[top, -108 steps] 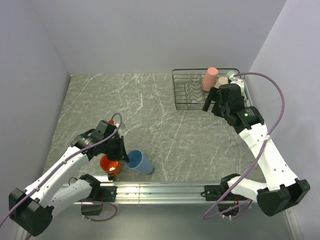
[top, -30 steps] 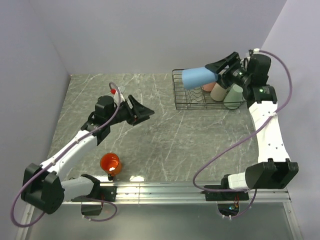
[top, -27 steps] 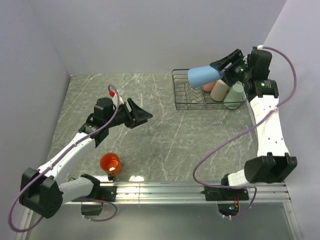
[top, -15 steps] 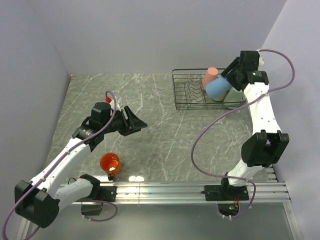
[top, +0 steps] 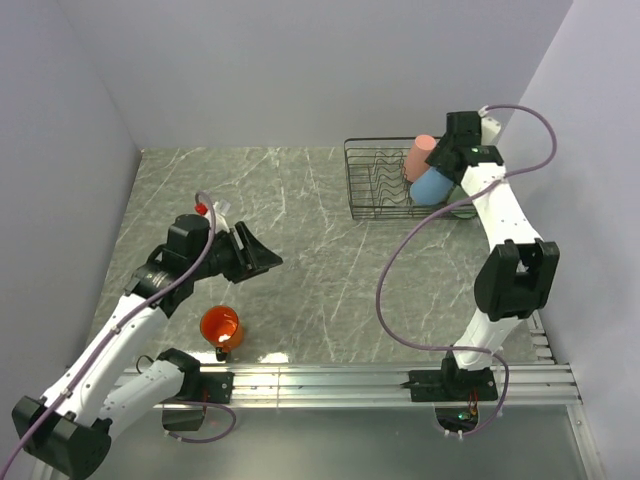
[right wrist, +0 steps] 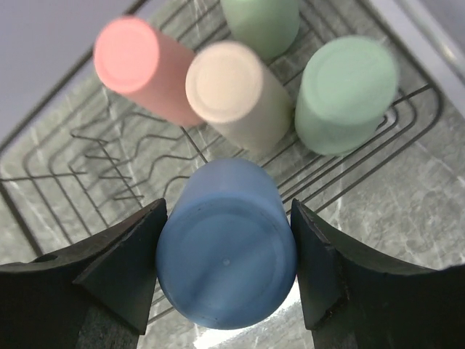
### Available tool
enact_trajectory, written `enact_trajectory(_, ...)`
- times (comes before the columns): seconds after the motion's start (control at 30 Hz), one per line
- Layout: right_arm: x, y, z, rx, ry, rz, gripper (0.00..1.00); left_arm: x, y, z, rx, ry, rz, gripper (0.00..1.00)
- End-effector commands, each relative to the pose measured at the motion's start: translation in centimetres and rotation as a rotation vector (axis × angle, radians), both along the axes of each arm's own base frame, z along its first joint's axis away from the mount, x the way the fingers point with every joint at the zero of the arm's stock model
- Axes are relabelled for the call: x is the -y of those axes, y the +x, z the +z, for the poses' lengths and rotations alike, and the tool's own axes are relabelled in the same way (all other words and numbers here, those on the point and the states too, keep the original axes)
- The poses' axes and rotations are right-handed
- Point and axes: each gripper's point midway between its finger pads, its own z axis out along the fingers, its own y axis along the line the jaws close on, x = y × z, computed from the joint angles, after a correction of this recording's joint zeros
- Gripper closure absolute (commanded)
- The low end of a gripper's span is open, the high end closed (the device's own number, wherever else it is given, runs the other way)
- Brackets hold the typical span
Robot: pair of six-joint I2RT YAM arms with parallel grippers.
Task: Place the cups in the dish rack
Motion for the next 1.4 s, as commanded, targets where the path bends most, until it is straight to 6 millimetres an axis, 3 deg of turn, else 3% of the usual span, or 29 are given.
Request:
enact_trajectory(0.0, 0.2, 1.1, -1.0, 0.019, -0.055, -0.037, 1.0, -0.9, -0.7, 1.2, 0.026, 0.016, 0.026, 0.4)
enact_trajectory(0.4, -0.2, 1.5, -5.0, -0.077, -0.159, -0.112, 1.0, -3.2, -3.5, 0.5, 0.0, 0.04, 0.096, 0.4)
enact_trajectory(0.57, 0.7, 0.9, -4.2, -0.083, -0.204, -0.163, 1.0, -3.3, -3.7, 0.2, -0.004, 0.033, 0.101, 0.4)
enact_trajectory(0.9, 2.5, -0.8, 1.3, 0.043, -0.184, -0.164, 1.0, -2.7, -3.2, -0.5, -0.011, 0.011, 0.095, 0.41)
enact_trajectory(1.03, 2.8, -1.0, 2.5, 0.067, -0.197, -0.151, 1.0, -2.5, -2.9, -0.5, -0.01, 0.008, 0.091, 0.41)
enact_trajectory(1.37, 2.3, -0.4, -1.5, 0.007, -0.168, -0.123, 1.0, -2.3, -2.6, -0.5, -0.019, -0.002, 0.099, 0.41)
